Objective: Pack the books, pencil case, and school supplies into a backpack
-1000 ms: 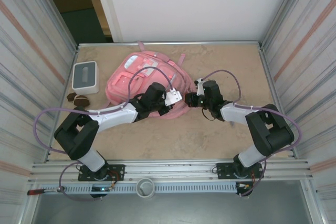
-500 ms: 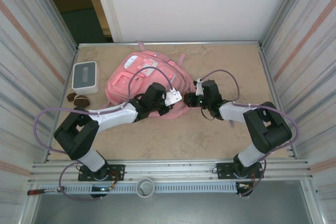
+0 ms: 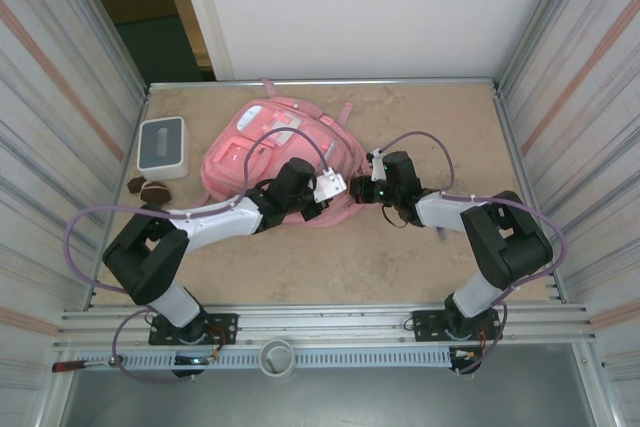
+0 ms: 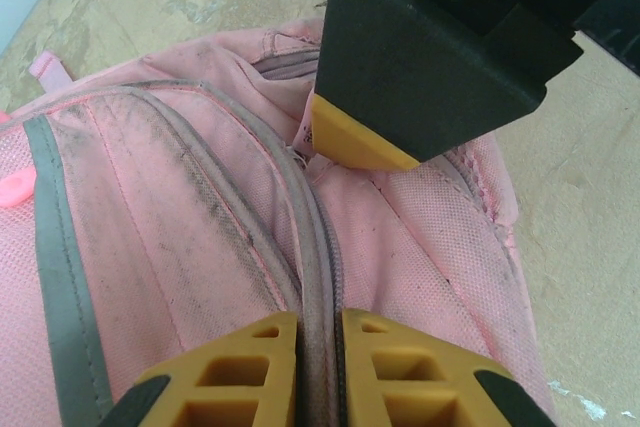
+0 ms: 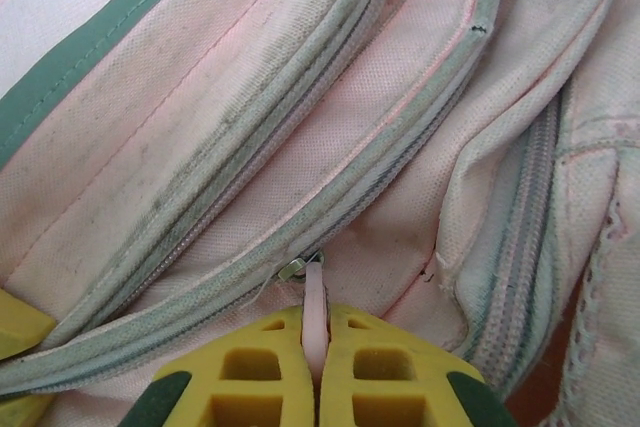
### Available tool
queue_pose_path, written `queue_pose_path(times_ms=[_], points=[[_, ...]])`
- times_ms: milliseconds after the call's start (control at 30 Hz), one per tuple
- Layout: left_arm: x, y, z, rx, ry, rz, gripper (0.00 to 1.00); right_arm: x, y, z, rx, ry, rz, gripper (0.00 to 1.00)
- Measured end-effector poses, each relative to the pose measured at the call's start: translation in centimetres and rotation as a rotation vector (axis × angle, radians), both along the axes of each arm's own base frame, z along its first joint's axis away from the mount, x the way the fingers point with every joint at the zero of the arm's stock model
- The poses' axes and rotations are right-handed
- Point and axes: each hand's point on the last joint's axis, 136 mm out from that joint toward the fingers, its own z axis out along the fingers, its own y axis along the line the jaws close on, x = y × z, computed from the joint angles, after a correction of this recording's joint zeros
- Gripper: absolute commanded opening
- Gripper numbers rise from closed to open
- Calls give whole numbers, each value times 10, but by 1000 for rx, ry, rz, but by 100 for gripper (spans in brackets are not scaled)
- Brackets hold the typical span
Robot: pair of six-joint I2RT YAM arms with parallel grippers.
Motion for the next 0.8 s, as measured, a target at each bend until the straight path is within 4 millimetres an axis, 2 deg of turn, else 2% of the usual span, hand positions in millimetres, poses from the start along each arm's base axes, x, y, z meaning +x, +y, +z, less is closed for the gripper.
queue_pose_path(times_ms=[233,433,700,800], points=[[-2,2,2,-9,-10,1,0,0,-5,4,-21,-8,-20,0],[-5,10,4,-31,-13,6,0,3,-19,8,-59,-12,-78,0],[-14,24,19,-128,-13,4,0,5,-27,26,-77,-35,-114,0],[-15,29,22,-157,-5,14,8,2,-26,33,-75,-49,-114,0]])
